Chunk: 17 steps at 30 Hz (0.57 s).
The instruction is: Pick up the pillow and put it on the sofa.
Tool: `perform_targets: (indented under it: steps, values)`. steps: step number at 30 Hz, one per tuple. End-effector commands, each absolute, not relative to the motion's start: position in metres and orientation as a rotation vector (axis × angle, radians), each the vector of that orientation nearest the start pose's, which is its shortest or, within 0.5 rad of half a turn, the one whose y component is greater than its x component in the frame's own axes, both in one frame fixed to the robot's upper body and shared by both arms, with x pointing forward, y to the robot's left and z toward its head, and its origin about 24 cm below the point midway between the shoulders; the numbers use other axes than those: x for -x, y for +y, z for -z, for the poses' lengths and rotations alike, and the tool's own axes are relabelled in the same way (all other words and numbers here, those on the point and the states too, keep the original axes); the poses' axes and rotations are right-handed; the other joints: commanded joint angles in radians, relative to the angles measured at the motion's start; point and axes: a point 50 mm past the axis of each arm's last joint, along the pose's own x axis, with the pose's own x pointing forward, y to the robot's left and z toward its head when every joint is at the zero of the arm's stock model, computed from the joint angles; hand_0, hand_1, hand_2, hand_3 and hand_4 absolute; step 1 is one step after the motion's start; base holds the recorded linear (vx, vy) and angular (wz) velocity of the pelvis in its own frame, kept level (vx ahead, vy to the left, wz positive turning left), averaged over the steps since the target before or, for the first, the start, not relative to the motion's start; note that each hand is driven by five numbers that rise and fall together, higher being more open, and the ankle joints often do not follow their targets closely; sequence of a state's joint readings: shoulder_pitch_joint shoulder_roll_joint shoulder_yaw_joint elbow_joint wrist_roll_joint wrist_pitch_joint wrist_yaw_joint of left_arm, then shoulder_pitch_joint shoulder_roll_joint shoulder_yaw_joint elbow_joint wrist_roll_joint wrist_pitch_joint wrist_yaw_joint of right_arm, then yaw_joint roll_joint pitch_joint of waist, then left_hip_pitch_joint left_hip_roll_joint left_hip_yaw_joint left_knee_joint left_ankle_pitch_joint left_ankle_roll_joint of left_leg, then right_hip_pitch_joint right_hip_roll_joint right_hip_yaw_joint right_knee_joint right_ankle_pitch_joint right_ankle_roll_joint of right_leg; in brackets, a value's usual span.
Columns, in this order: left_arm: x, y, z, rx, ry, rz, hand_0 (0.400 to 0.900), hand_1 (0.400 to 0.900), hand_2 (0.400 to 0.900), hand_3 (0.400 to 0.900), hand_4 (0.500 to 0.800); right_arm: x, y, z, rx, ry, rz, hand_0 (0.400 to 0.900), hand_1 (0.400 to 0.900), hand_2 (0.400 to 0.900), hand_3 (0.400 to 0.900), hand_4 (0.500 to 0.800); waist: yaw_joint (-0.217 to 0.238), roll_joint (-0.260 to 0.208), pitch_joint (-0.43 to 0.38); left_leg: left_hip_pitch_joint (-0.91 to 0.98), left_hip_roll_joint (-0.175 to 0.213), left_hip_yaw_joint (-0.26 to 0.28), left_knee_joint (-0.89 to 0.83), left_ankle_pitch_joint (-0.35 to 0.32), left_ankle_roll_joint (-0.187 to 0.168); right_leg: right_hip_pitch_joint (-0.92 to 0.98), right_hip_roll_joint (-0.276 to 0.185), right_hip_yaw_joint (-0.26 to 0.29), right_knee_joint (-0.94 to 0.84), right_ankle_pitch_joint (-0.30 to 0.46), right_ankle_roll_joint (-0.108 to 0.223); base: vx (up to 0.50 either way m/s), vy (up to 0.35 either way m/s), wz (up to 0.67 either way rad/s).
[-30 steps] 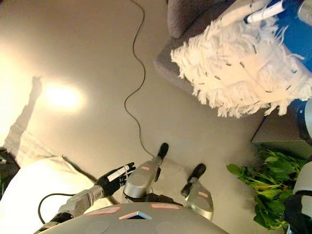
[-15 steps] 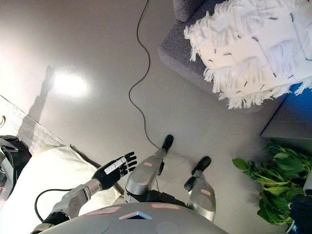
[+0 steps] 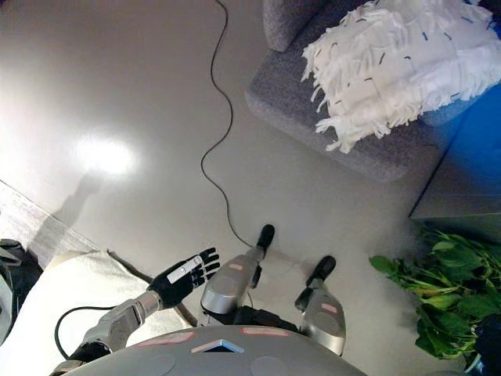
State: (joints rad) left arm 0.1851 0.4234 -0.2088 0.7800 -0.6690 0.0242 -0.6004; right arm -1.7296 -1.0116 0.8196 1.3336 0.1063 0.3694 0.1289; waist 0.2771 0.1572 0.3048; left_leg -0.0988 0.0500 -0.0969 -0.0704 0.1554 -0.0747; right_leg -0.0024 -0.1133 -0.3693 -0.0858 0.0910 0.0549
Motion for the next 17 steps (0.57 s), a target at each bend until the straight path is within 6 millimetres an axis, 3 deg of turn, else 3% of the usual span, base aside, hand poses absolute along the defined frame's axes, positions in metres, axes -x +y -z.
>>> perform_targets:
  steps: [1,5,7,9,12,14,17]
  values:
    - [-0.075,0.247,0.129,0.386,1.018,0.255,0.900,0.900,0.900,0.900,0.800,-0.305,-0.384,-0.421,0.919,0.131,0.807,0.900,0.900,0.900,0.900,0.800,-0.012,-0.109,-0.124,-0.009,0.003,0.050,0.042,-0.065,-0.057,0.016,-0.005,0.012,0.030,-0.109,0.007,0.11,-0.006,-0.12]
    - [-0.072,0.248,0.136,0.351,1.083,0.235,0.900,0.900,0.900,0.900,0.800,-0.310,-0.394,-0.393,0.807,0.185,0.674,0.900,0.900,0.900,0.900,0.800,-0.040,-0.140,-0.163,0.029,-0.001,0.069,0.036,-0.107,-0.049,0.039,-0.008,0.023,0.028,-0.109,0.014,0.10,0.011,-0.12]
    - [-0.073,0.247,0.139,0.327,1.106,0.223,0.900,0.900,0.900,0.900,0.800,-0.317,-0.399,-0.366,0.738,0.200,0.585,0.900,0.900,0.900,0.900,0.800,-0.060,-0.153,-0.187,0.042,-0.001,0.080,0.032,-0.118,-0.042,0.045,-0.009,0.027,0.026,-0.106,0.018,0.09,0.013,-0.19]
    - [-0.075,0.248,0.142,0.309,1.129,0.198,0.900,0.900,0.900,0.900,0.800,-0.324,-0.404,-0.327,0.696,0.229,0.489,0.900,0.900,0.900,0.900,0.800,-0.083,-0.164,-0.206,0.066,0.000,0.096,0.030,-0.133,-0.034,0.056,-0.006,0.037,0.029,-0.110,0.020,0.08,0.000,-0.25]
    - [-0.083,0.249,0.145,0.292,1.148,0.164,0.900,0.900,0.900,0.900,0.800,-0.334,-0.400,-0.245,0.605,0.288,0.350,0.900,0.900,0.900,0.900,0.800,-0.128,-0.171,-0.221,0.100,0.001,0.121,0.027,-0.151,-0.022,0.068,-0.001,0.055,0.035,-0.111,0.023,0.02,0.002,-0.27]
    - [-0.089,0.246,0.148,0.283,1.166,0.134,0.900,0.900,0.900,0.900,0.800,-0.328,-0.389,-0.162,0.525,0.395,0.262,0.900,0.900,0.900,0.900,0.800,-0.163,-0.174,-0.227,0.124,0.002,0.139,0.024,-0.164,-0.013,0.080,0.003,0.073,0.035,-0.112,0.026,0.01,0.000,-0.32]
    - [-0.095,0.246,0.150,0.251,1.200,0.092,0.900,0.900,0.900,0.900,0.800,-0.302,-0.357,-0.054,0.425,0.579,0.153,0.900,0.900,0.900,0.900,0.800,-0.205,-0.177,-0.234,0.160,0.006,0.169,0.013,-0.177,0.000,0.097,0.013,0.099,0.032,-0.112,0.027,-0.01,-0.004,-0.28]
